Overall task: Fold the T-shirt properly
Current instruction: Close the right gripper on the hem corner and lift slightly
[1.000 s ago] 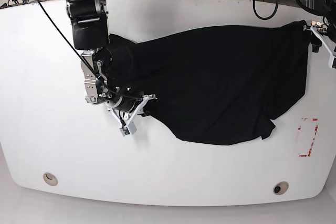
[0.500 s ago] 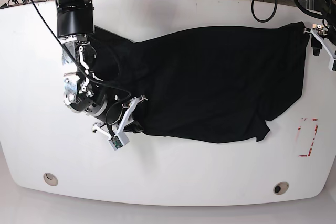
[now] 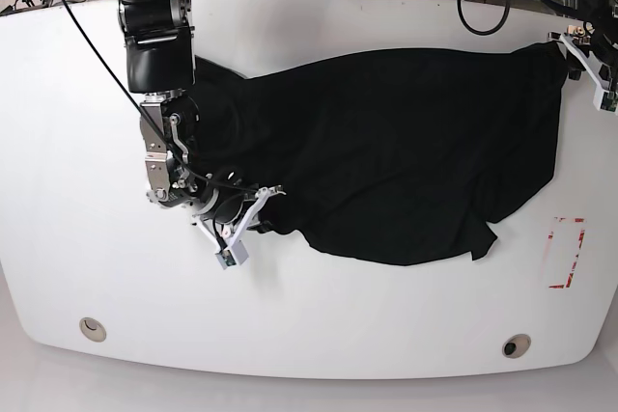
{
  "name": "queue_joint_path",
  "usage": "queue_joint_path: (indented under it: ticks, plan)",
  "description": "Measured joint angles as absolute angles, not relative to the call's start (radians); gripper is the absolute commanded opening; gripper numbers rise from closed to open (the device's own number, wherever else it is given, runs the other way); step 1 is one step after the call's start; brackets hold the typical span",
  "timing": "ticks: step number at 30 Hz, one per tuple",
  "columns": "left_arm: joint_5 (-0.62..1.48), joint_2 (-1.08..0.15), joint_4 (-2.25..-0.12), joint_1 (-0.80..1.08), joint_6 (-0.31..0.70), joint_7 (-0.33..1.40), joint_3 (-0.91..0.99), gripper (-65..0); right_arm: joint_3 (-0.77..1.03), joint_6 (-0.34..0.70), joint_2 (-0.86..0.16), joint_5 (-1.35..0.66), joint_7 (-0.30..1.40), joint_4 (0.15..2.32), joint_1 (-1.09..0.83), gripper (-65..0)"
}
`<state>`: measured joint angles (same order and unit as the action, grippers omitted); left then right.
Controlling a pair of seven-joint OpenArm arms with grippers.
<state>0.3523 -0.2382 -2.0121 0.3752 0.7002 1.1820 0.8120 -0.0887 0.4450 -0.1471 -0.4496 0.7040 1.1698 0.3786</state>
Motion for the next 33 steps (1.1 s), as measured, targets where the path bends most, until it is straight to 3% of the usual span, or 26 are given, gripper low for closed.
queue_joint_path:
  ticks: [8, 12, 20, 24, 33]
  plan:
    - [0.347, -0.247, -2.018, 0.395, 0.699, 1.158, 0.798, -29.4, -0.101, 0.423, -0.136, -0.446, 0.660, 0.965, 0.428, -40.3]
    - [0.329, -0.248, -2.019, 0.402, 0.699, 1.158, 0.773, -26.5, -0.098, 0.442, -0.138, -0.476, 0.624, 0.927, 0.436, -33.2]
    - [0.230, -0.242, -2.012, 0.405, 0.701, 1.089, 0.497, -22.6, -0.077, 0.419, -0.134, -0.467, 0.640, 0.879, 0.473, -54.9]
    - [0.184, -0.246, -2.006, 0.407, 0.704, 1.101, 0.461, -22.5, -0.078, 0.422, -0.143, -0.473, 0.658, 0.908, 0.448, -64.8]
    - [0.220, -0.244, -2.024, 0.430, 0.698, 1.098, 0.374, -24.4, -0.090, 0.429, -0.171, -0.473, 0.719, 1.099, 0.415, -65.0]
